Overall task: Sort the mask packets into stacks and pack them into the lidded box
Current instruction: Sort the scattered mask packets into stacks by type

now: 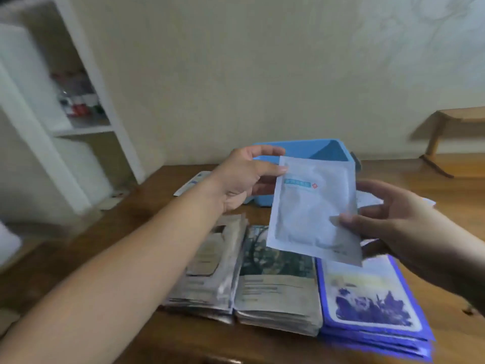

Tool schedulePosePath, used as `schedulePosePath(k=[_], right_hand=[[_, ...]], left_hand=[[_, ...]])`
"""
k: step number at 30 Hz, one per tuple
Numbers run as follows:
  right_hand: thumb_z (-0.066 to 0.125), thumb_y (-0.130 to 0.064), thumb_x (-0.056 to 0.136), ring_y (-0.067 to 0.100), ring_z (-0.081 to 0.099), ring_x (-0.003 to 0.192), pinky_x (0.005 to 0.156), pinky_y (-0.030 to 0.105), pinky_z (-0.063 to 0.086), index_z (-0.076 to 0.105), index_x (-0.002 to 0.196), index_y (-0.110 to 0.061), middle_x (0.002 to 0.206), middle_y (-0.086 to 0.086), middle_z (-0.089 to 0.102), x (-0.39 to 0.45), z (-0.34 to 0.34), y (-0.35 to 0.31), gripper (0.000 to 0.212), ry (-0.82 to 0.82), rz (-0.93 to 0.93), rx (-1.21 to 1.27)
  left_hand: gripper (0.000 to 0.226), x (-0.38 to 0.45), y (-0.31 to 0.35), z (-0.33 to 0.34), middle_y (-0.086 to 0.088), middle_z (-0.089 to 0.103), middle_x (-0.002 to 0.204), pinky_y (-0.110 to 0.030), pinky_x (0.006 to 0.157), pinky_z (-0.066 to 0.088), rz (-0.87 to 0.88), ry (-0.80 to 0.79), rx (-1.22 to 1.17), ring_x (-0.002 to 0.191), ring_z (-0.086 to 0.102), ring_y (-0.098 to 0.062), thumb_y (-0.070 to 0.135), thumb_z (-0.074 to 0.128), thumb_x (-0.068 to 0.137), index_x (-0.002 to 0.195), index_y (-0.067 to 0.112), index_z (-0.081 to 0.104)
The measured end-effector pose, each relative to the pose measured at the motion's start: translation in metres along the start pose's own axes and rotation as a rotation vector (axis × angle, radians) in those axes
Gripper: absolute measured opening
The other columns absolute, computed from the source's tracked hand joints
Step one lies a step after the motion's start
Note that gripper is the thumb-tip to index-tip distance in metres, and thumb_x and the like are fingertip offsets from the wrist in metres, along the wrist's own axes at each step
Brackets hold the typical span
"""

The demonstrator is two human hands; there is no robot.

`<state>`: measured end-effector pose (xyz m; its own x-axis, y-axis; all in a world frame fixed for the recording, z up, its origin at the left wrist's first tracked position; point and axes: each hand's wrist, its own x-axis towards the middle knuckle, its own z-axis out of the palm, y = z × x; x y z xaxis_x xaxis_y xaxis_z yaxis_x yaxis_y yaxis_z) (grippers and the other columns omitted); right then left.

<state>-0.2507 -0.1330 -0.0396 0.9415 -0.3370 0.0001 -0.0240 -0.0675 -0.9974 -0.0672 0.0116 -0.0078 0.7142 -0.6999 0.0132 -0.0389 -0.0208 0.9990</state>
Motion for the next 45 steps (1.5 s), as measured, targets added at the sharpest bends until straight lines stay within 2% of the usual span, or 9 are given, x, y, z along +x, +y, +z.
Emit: schedulePosePath(k=[11,15,17,20,23,30,35,38,45], right_hand=[[0.071,0.0,0.083,0.025,0.074,0.068,0.056,0.042,0.06,0.024,0.15,-0.027,0.087,0.011,0.074,0.099,0.198,-0.002,0.086,-0.194,-0.003,-0.077],[0.072,-0.022,0.085,0.018,0.071,0.072,0.058,0.034,0.059,0.032,0.146,-0.025,0.096,-0.002,0.071,0.124,0.232,0.0,0.072,-0.188,-0.153,-0.457],[0.071,-0.035,0.084,0.018,0.064,0.096,0.074,0.027,0.053,0.034,0.146,-0.028,0.121,-0.001,0.061,0.142,0.243,0.003,0.071,-0.162,-0.252,-0.715],[0.062,-0.056,0.084,0.024,0.035,0.132,0.107,0.043,0.035,0.043,0.14,-0.033,0.145,-0.002,0.041,0.156,0.258,0.016,0.063,-0.286,-0.272,-1.175],[0.055,-0.065,0.083,0.022,0.034,0.133,0.109,0.051,0.027,0.048,0.133,-0.039,0.138,-0.01,0.046,0.156,0.266,0.031,0.056,-0.431,-0.203,-1.378],[0.052,-0.07,0.081,0.021,0.026,0.14,0.11,0.07,0.001,0.05,0.129,-0.037,0.132,-0.011,0.052,0.159,0.268,0.043,0.058,-0.476,-0.18,-1.493],[0.048,-0.079,0.077,0.023,0.021,0.144,0.108,0.071,-0.011,0.042,0.14,-0.035,0.135,-0.011,0.053,0.162,0.27,0.041,0.077,-0.465,-0.212,-1.516],[0.049,-0.081,0.074,0.024,0.03,0.139,0.106,0.073,-0.01,0.046,0.135,-0.036,0.131,-0.009,0.054,0.158,0.272,0.043,0.076,-0.487,-0.216,-1.52],[0.049,-0.079,0.075,0.023,0.035,0.136,0.107,0.073,-0.009,0.048,0.133,-0.036,0.13,-0.009,0.054,0.151,0.273,0.042,0.072,-0.485,-0.253,-1.513]], left_hand=[[0.029,-0.099,-0.058,-0.188,-0.01,0.074,0.109,-0.039,0.091,0.055,-0.206,0.304,-0.034,0.1,0.07,-0.023,0.01,0.066,0.089,0.117,0.007,0.067],[0.028,-0.118,-0.079,-0.223,-0.008,0.074,0.109,-0.032,0.091,0.056,-0.214,0.365,-0.002,0.103,0.071,-0.021,0.008,0.066,0.09,0.118,0.007,0.068],[0.03,-0.119,-0.092,-0.233,-0.009,0.074,0.11,-0.034,0.089,0.056,-0.233,0.378,-0.004,0.102,0.071,-0.023,0.006,0.066,0.09,0.12,0.005,0.067],[0.028,-0.116,-0.111,-0.24,-0.007,0.075,0.107,-0.031,0.085,0.058,-0.277,0.382,0.076,0.097,0.073,-0.02,0.005,0.065,0.091,0.12,0.004,0.067],[0.029,-0.115,-0.127,-0.24,-0.002,0.076,0.104,-0.029,0.085,0.058,-0.283,0.341,0.236,0.093,0.073,-0.013,0.008,0.067,0.092,0.12,0.007,0.068],[0.05,-0.117,-0.126,-0.23,0.016,0.066,0.088,-0.032,0.085,0.054,-0.14,0.403,0.96,0.088,0.06,-0.007,0.042,0.065,0.091,0.138,0.028,0.054],[0.093,-0.155,-0.124,-0.225,0.021,0.041,0.14,-0.036,0.103,0.045,-0.235,0.246,1.087,0.121,0.045,-0.008,0.076,0.06,0.072,0.151,0.04,0.024],[0.115,-0.179,-0.133,-0.219,0.03,0.028,0.141,-0.034,0.111,0.035,-0.21,0.161,1.142,0.133,0.025,0.0,0.082,0.066,0.059,0.152,0.042,0.011],[0.073,-0.184,-0.155,-0.202,0.044,0.039,0.103,-0.005,0.082,0.032,-0.002,0.515,0.956,0.105,0.038,0.016,0.046,0.083,0.069,0.134,0.041,0.049]])
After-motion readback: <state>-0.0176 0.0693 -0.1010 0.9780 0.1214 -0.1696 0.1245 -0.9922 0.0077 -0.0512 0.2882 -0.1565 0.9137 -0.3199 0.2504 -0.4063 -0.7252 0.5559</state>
